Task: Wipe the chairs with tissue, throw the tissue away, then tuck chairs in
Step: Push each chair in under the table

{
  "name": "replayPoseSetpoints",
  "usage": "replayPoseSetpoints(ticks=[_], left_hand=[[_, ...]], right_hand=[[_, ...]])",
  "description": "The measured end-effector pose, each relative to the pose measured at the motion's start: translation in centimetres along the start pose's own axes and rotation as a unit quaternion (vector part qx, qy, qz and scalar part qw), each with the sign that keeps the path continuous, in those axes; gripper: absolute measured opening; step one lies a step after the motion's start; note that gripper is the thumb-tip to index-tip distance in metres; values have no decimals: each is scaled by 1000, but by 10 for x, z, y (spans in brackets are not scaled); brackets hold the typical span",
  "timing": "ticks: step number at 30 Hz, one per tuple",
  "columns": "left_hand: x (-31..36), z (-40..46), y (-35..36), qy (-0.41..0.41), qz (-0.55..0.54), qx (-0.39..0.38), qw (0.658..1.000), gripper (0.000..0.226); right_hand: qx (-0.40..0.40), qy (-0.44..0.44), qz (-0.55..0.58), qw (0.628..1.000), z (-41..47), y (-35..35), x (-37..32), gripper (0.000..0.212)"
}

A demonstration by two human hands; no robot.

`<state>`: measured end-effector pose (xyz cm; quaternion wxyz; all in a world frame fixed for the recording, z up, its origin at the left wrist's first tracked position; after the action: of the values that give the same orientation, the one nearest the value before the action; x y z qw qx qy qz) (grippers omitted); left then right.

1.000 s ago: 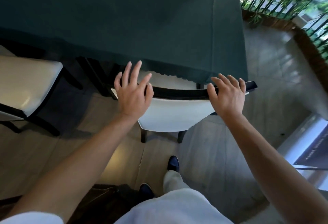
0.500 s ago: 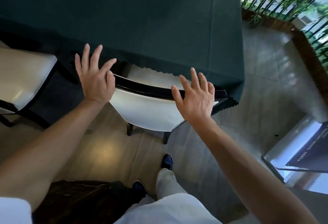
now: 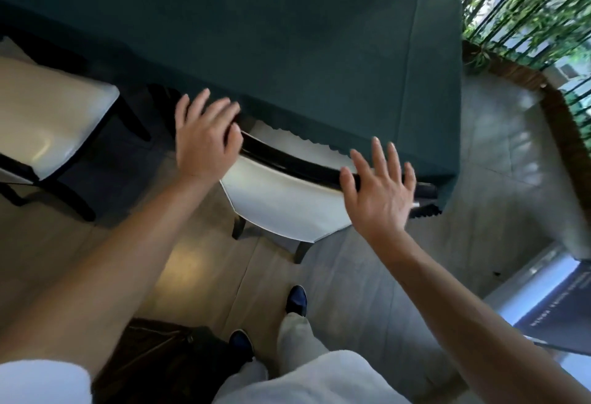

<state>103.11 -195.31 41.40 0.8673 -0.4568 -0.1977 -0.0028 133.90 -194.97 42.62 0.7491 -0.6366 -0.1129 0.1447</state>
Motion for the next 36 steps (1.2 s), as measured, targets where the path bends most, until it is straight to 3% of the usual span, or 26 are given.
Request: replayPoseSetpoints(ticks=[7,11,14,17,23,27,32,36], left_hand=[[-54,18,-3,-35,19,-30,999,55],[-40,16,-5,-39,0,-17,999,57],[21,-3,1,15,-30,21,999,49],[54,-11,6,2,-60,49,997,39],[17,-1,10,-5,-27,13,1000,44],[14,8,15,-13,-54,26,998,32],[8,22,24,-5,-71,43,997,23],[-8,35,27,-3,-75,49,996,24]], right_hand=[[43,-70,-15,996,32,-4,-48,77],[86,-74,-26,993,26,-3,-35,68],[114,-25,-40,992,-2,0,22,61],[154,-11,-53,987,-16,-3,51,54],[183,-49,-59,980,3,1,17,45],[219,-45,-76,972,12,0,19,42],[183,-27,-59,981,29,3,17,41],[131,3,-32,991,34,11,2,54]])
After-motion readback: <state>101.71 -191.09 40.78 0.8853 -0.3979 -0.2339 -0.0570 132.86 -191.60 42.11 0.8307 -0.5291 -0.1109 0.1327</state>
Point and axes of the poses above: each hand's wrist, its own z-axis towards the middle knuckle, its own y-axis out of the palm, x = y × z, the point moved 8 cm from there along z, towards the middle knuckle, and after that the axes turned 12 degrees about -y, right-handed, at the moved point
